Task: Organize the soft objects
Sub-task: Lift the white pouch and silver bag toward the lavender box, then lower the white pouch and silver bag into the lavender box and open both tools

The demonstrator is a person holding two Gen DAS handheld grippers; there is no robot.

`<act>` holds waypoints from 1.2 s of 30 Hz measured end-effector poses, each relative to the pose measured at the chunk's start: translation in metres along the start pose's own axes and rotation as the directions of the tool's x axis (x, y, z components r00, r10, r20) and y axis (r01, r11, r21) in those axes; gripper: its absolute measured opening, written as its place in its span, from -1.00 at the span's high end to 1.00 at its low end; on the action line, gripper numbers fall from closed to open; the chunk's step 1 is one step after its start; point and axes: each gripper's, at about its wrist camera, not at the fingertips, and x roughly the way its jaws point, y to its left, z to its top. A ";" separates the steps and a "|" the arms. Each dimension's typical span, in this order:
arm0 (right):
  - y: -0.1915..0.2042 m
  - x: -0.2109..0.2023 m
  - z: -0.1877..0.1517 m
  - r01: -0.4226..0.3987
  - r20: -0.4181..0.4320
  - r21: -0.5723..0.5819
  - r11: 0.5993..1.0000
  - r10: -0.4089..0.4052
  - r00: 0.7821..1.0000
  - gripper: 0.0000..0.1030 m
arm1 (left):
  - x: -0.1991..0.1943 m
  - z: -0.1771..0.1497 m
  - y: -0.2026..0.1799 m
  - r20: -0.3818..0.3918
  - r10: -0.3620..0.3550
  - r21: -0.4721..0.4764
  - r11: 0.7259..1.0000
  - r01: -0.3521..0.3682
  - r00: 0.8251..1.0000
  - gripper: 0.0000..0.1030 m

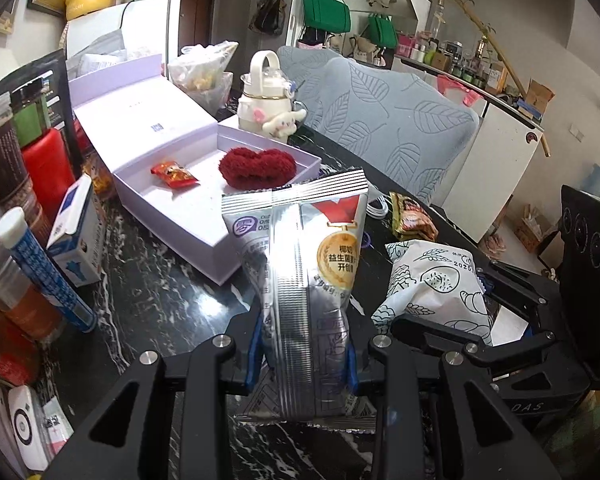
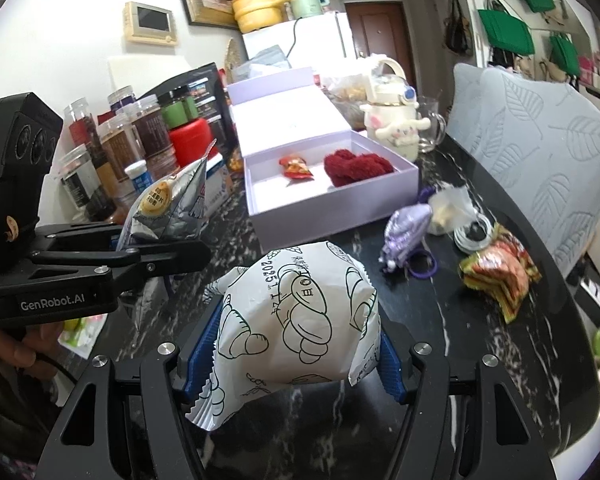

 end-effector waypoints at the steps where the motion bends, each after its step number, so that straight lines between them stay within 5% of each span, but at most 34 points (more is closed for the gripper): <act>1: 0.001 0.001 0.003 -0.001 0.004 -0.003 1.000 0.001 1.000 -0.31 | -0.001 0.002 0.002 0.001 0.002 0.003 1.000 -0.002 1.000 0.40; 36: 0.013 0.047 0.135 -0.038 0.100 -0.168 0.985 0.055 0.993 -0.31 | -0.004 0.106 0.076 0.163 0.114 -0.088 0.991 -0.101 0.980 0.40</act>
